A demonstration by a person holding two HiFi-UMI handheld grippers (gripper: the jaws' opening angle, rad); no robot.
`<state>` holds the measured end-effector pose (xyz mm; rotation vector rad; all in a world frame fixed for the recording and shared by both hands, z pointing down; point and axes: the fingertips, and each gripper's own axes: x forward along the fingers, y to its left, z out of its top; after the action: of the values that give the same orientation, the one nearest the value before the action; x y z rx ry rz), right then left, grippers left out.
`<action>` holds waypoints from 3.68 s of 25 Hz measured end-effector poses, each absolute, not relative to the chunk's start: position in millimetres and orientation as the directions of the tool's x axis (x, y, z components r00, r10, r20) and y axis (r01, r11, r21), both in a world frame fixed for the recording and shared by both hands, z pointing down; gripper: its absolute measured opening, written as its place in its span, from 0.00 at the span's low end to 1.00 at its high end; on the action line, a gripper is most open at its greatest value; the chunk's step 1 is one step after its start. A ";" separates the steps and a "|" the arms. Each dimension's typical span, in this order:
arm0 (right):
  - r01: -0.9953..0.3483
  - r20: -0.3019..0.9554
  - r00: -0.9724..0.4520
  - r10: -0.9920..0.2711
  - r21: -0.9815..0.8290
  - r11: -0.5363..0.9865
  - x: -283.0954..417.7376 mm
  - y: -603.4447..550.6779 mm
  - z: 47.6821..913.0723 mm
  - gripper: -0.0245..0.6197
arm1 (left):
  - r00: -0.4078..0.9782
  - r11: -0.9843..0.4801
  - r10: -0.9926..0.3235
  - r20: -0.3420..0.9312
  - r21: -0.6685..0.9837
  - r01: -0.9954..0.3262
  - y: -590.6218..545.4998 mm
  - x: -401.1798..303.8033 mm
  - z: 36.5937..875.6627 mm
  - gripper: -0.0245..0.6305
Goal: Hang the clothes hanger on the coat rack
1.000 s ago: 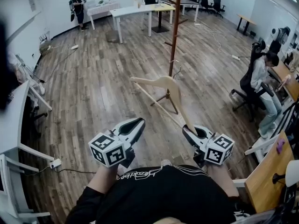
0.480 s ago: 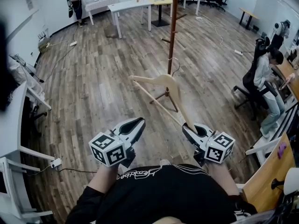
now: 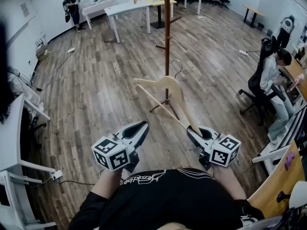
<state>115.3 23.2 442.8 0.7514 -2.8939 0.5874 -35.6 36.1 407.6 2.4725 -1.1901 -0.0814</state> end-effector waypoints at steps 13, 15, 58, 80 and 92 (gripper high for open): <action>-0.482 0.158 -0.876 -0.455 -0.312 0.819 156.8 -39.0 433.0 0.14 | 0.619 -0.565 -0.780 0.092 0.319 -0.760 -15.4 2.7 394.0 0.09; -0.479 0.158 -0.878 -0.452 -0.312 0.821 156.9 -44.7 433.6 0.14 | 0.606 -0.553 -0.790 0.092 0.321 -0.769 -19.8 -1.4 394.6 0.09; -0.664 0.076 -0.747 -0.660 -0.111 0.739 56.1 -378.4 360.7 0.14 | 0.713 -0.662 -0.701 0.032 0.343 -0.666 -386.1 -148.6 390.9 0.09; -0.616 0.068 -0.787 -0.613 -0.043 0.786 38.8 -470.4 322.1 0.14 | 0.665 -0.618 -0.747 0.012 0.357 -0.701 -460.5 -172.1 379.7 0.09; -0.583 0.099 -0.812 -0.575 -0.121 0.803 30.0 -493.1 338.8 0.14 | 0.652 -0.595 -0.758 0.017 0.393 -0.701 -479.4 -174.0 393.7 0.09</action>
<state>30.0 -493.1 338.8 0.9408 -2.9284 0.2253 -174.0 -479.4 393.7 2.5067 -1.1546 -0.2138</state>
